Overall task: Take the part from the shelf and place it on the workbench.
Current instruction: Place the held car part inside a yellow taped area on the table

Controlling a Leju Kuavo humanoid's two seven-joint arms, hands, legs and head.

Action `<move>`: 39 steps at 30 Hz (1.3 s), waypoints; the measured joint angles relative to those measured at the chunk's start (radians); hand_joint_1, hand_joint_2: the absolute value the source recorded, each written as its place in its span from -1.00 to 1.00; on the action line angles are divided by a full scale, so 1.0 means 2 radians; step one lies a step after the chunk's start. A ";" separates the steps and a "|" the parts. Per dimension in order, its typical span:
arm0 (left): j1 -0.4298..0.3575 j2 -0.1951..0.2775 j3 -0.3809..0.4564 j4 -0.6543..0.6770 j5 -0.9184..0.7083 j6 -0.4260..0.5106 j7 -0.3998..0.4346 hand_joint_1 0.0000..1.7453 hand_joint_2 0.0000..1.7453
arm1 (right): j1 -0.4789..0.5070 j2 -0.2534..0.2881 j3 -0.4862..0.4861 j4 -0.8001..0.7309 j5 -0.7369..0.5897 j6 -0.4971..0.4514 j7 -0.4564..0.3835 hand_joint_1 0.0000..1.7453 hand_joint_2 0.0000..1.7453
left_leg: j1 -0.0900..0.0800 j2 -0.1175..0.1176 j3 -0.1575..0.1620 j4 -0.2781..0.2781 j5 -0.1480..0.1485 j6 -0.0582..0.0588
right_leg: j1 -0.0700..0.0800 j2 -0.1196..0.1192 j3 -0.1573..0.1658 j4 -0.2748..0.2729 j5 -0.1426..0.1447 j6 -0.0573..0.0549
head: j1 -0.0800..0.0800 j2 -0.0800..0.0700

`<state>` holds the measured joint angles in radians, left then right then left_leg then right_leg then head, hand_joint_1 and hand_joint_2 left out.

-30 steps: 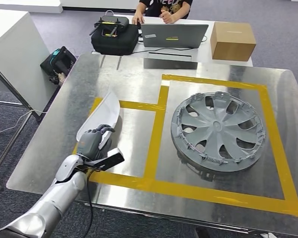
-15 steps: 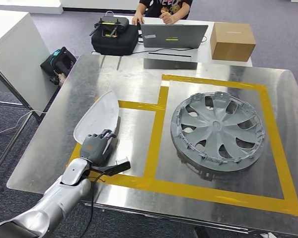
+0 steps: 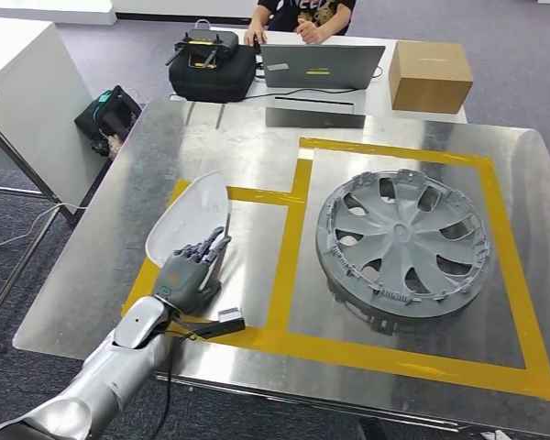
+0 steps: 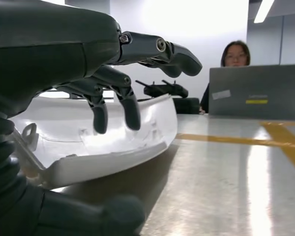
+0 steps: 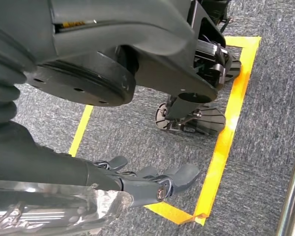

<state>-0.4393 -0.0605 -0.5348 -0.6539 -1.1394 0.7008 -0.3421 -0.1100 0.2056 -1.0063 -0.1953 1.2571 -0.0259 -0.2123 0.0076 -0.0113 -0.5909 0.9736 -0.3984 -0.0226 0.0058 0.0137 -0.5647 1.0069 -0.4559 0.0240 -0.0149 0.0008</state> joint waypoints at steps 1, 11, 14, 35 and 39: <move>0.004 -0.002 0.005 -0.007 0.002 0.000 -0.009 -1.00 1.00 | 0.000 0.000 0.000 0.000 -0.001 0.000 0.000 -1.00 -1.00 | 0.000 0.000 0.000 0.000 0.000 0.000 | 0.000 0.000 0.000 0.000 0.000 0.000 | 0.000 0.000; 0.039 -0.019 0.028 -0.083 0.066 0.000 -0.080 -1.00 -0.50 | 0.000 0.000 0.002 0.000 -0.009 -0.003 -0.004 -1.00 -1.00 | 0.000 0.000 -0.001 0.000 0.000 0.000 | 0.000 0.000 -0.001 0.000 0.000 0.000 | 0.000 0.000; 0.049 -0.020 0.025 -0.115 0.103 0.000 -0.081 -1.00 -1.00 | 0.000 0.000 0.002 0.000 -0.011 -0.005 -0.005 -1.00 -1.00 | 0.000 0.000 -0.001 0.000 0.000 0.000 | 0.000 0.000 -0.001 0.000 0.000 0.000 | 0.000 0.000; 0.158 0.004 -0.012 -0.455 0.425 -0.098 -0.179 -1.00 -1.00 | 0.008 0.000 0.001 0.000 -0.032 -0.019 -0.018 -1.00 -1.00 | 0.000 0.000 -0.002 0.000 0.000 0.000 | 0.000 0.000 -0.002 0.000 0.000 0.000 | 0.000 0.000; 0.166 0.010 -0.015 -0.490 0.460 -0.126 -0.178 -1.00 -1.00 | 0.008 0.000 0.001 0.000 -0.035 -0.020 -0.020 -1.00 -1.00 | 0.000 0.000 -0.002 0.000 0.000 0.000 | 0.000 0.000 -0.002 0.000 0.000 0.000 | 0.000 0.000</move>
<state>-0.1074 -0.0414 -0.5655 -1.6342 -0.2184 0.4495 -0.6990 -0.0931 0.2057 -1.0039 -0.1953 1.1872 -0.0649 -0.2517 0.0076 -0.0114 -0.5956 0.9736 -0.3984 -0.0223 0.0058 0.0134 -0.5692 1.0068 -0.4559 0.0240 -0.0149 0.0008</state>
